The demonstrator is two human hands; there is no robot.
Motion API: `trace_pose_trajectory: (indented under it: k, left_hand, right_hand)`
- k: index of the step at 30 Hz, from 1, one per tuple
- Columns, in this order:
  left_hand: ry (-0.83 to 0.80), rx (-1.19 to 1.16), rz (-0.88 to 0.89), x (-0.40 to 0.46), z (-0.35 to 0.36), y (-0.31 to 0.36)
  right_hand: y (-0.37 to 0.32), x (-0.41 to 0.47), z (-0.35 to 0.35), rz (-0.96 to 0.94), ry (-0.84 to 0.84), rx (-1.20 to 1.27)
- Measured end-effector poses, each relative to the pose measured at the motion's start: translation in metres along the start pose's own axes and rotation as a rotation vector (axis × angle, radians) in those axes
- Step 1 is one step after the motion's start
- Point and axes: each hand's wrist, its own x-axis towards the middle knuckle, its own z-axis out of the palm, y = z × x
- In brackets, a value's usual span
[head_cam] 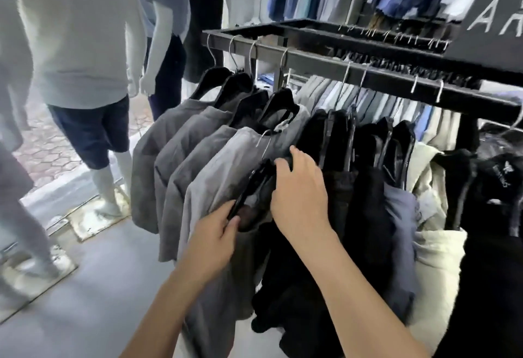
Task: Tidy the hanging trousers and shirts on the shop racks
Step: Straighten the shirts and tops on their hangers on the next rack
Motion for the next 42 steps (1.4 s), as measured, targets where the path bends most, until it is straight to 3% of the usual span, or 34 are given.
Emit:
trace_pose_trajectory:
  k: [4,7,13,16,25,30,35,40,42]
  left_hand:
    - [-0.017,0.019,-0.082,-0.045,-0.049,-0.011]
    - [-0.030,0.038,-0.161,-0.068,-0.098,-0.017]
    - [-0.018,0.121,-0.232,-0.111,-0.183,-0.006]
    - [0.004,0.189,-0.215,-0.133,-0.217,-0.001]
    - [0.380,0.493,-0.318,-0.170,-0.274,-0.039]
    - [0.429,0.544,-0.521,-0.169,-0.291,-0.065]
    - [0.488,0.656,-0.509,-0.168,-0.293,-0.071]
    - [0.778,0.653,-0.532,-0.185,-0.267,-0.075]
    - [0.829,0.539,-0.559,-0.190,-0.240,-0.069]
  right_hand:
    - [-0.004,-0.007,0.002,-0.137,0.035,-0.043]
    - [-0.017,-0.011,0.002,-0.243,-0.030,0.071]
    - [-0.079,-0.013,-0.002,-0.386,-0.381,0.585]
    - [-0.111,-0.022,-0.003,-0.443,-0.468,0.719]
    - [-0.198,-0.025,-0.003,-0.702,-0.572,0.737]
    - [-0.231,-0.022,0.002,-0.716,-0.713,0.773]
    - [-0.243,-0.022,0.003,-0.674,-0.767,0.844]
    - [-0.258,-0.033,0.009,-0.606,-0.770,0.886]
    - [-0.266,-0.044,0.017,-0.533,-0.749,0.911]
